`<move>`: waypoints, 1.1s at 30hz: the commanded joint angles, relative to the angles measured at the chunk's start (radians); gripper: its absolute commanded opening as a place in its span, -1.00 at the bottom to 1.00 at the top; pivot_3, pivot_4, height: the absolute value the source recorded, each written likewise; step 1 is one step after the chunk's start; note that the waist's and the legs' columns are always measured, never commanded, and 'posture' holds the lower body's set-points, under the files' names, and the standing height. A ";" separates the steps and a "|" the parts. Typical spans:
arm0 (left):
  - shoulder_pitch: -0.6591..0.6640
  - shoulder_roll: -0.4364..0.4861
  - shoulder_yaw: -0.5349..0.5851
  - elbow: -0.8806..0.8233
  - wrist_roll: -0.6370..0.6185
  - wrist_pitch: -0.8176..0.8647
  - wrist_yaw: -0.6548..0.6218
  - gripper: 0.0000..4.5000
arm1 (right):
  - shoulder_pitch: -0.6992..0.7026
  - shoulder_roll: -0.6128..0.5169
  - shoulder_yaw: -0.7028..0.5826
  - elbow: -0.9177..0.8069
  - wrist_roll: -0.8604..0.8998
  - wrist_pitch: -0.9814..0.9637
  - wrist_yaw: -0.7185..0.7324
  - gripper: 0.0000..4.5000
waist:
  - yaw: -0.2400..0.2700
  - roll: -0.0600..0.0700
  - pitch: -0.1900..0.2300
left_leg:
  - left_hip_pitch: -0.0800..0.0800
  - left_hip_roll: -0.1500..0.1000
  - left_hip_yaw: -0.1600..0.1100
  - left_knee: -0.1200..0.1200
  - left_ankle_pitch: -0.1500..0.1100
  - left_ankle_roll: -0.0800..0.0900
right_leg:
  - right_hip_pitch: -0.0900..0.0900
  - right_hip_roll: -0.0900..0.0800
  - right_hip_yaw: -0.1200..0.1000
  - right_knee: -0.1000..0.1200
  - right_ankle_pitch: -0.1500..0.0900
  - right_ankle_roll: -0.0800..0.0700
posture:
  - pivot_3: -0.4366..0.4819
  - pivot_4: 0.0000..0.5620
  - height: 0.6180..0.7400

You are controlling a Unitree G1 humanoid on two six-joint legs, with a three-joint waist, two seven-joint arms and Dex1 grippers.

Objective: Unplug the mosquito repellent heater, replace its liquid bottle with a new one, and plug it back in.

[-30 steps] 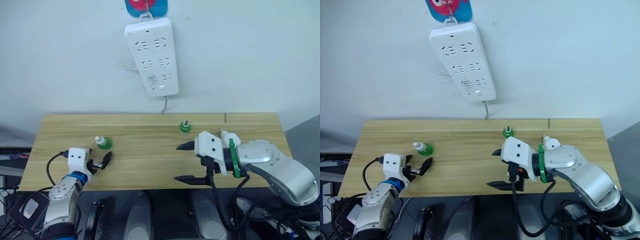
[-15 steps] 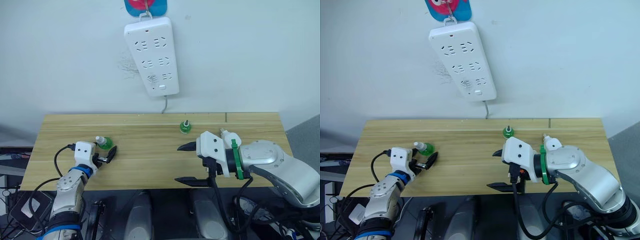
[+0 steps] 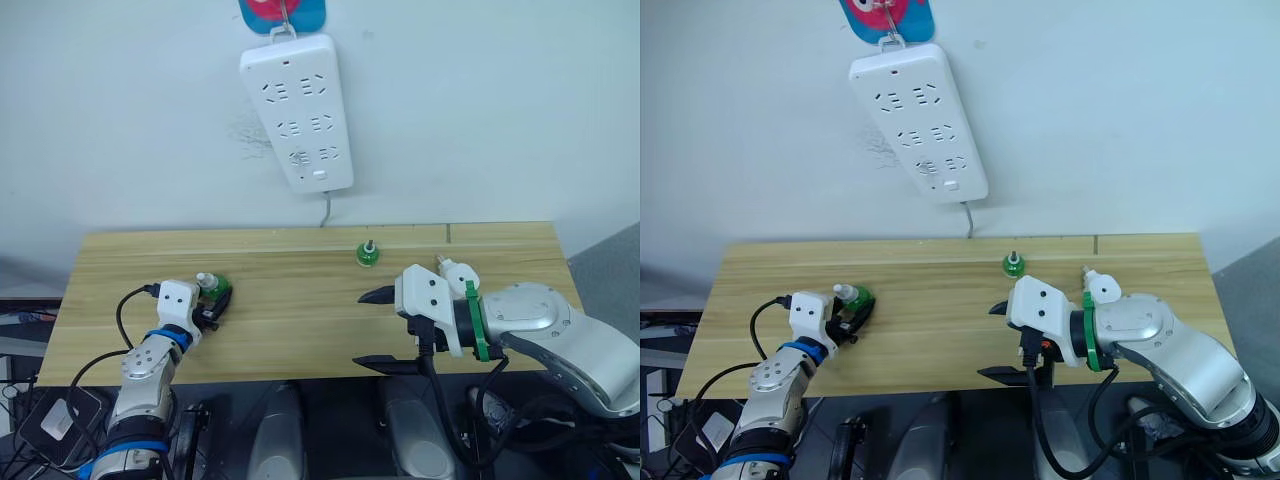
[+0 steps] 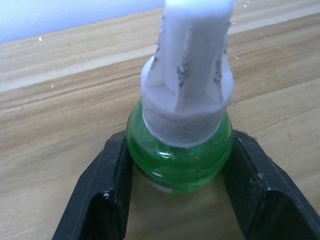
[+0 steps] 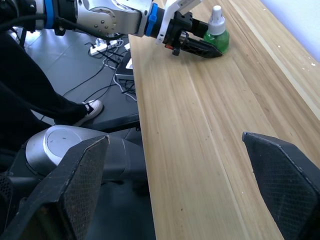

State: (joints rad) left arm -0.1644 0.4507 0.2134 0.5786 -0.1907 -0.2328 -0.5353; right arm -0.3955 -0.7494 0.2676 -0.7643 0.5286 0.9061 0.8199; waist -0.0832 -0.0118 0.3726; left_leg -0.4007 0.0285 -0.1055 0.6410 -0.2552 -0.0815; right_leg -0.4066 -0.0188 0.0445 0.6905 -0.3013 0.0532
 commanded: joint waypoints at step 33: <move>-0.410 0.238 -0.387 -0.713 -0.157 0.614 -0.696 -0.02 | -0.228 0.292 0.019 0.253 -0.053 -0.154 -0.099 1.00 | -0.003 -0.012 -0.039 | -0.021 -0.001 -0.003 0.003 0.006 -0.011 | -0.015 -0.001 -0.005 -0.006 0.009 -0.002 | -0.29 -0.29 0.75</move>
State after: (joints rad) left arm -0.5638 0.6848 -0.1711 -0.1127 -0.3480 0.4029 -1.2177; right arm -0.6115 -0.4607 0.2803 -0.4945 0.4836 0.7779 0.7177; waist -0.0859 -0.0238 0.3333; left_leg -0.4219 0.0270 -0.1090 0.6442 -0.2492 -0.0921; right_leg -0.4216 -0.0199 0.0393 0.6857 -0.2926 0.0509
